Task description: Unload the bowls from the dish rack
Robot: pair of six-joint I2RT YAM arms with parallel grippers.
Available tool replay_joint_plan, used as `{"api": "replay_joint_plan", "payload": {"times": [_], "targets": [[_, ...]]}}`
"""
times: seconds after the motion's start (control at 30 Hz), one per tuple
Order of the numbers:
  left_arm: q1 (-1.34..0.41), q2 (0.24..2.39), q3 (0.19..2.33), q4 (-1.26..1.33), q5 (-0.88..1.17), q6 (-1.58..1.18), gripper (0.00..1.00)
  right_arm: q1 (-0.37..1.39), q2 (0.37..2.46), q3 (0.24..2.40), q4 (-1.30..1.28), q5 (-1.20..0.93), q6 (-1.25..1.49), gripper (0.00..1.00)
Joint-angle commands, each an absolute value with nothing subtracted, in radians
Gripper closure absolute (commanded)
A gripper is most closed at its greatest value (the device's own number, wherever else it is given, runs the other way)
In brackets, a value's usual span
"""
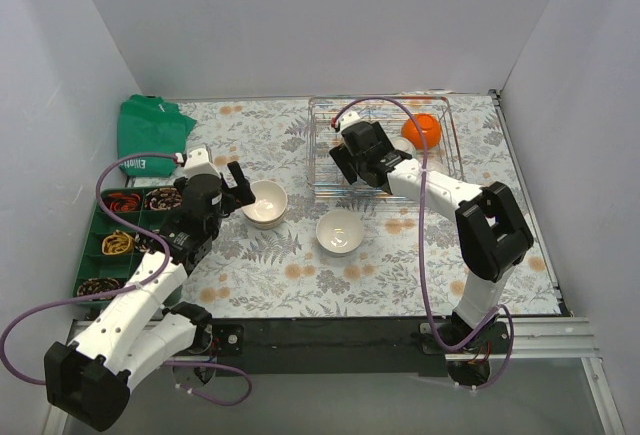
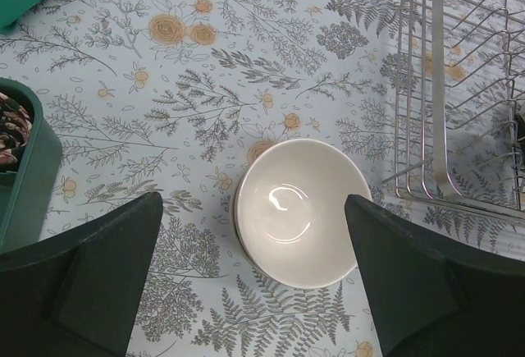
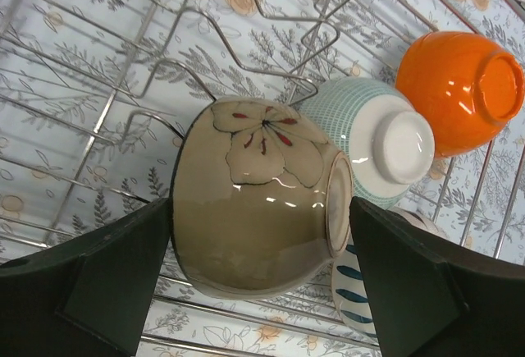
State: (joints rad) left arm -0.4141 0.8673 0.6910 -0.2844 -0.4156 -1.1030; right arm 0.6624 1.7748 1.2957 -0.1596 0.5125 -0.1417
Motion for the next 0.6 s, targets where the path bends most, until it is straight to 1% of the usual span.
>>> {"api": "replay_joint_plan", "payload": {"times": [0.0, 0.17, 0.3, 0.33, 0.37, 0.4, 0.47, 0.5, 0.57], "targets": [[-0.413, 0.839, 0.678, -0.282, -0.431, -1.089, 0.03, 0.655, 1.805, 1.338, -0.21, 0.517, -0.15, 0.03], [-0.413, 0.841, 0.676, -0.281, -0.428, -1.085, 0.02, 0.655, 1.804, 1.339, -0.245, 0.508, -0.147, 0.04], [-0.413, 0.841, 0.676, -0.279, -0.428, -1.085, 0.02, 0.655, 1.79, 1.339, -0.25, 0.509, -0.16, 0.11], [-0.411, 0.842, 0.676, -0.279, -0.426, -1.086, 0.02, 0.655, 1.784, 1.339, -0.252, 0.499, -0.166, 0.16], [-0.413, 0.842, 0.678, -0.279, -0.426, -1.085, 0.02, 0.655, 1.783, 1.344, -0.252, 0.496, -0.169, 0.18], [-0.413, 0.842, 0.677, -0.278, -0.426, -1.085, 0.02, 0.655, 1.781, 1.347, -0.256, 0.494, -0.169, 0.24], [-0.413, 0.844, 0.675, -0.278, -0.425, -1.083, 0.02, 0.655, 1.763, 1.353, -0.259, 0.491, -0.169, 0.31], [-0.413, 0.845, 0.675, -0.276, -0.425, -1.083, 0.02, 0.655, 1.758, 1.354, -0.262, 0.489, -0.167, 0.39], [-0.413, 0.848, 0.675, -0.278, -0.423, -1.081, 0.02, 0.655, 1.733, 1.359, -0.262, 0.488, -0.167, 0.48]]}}
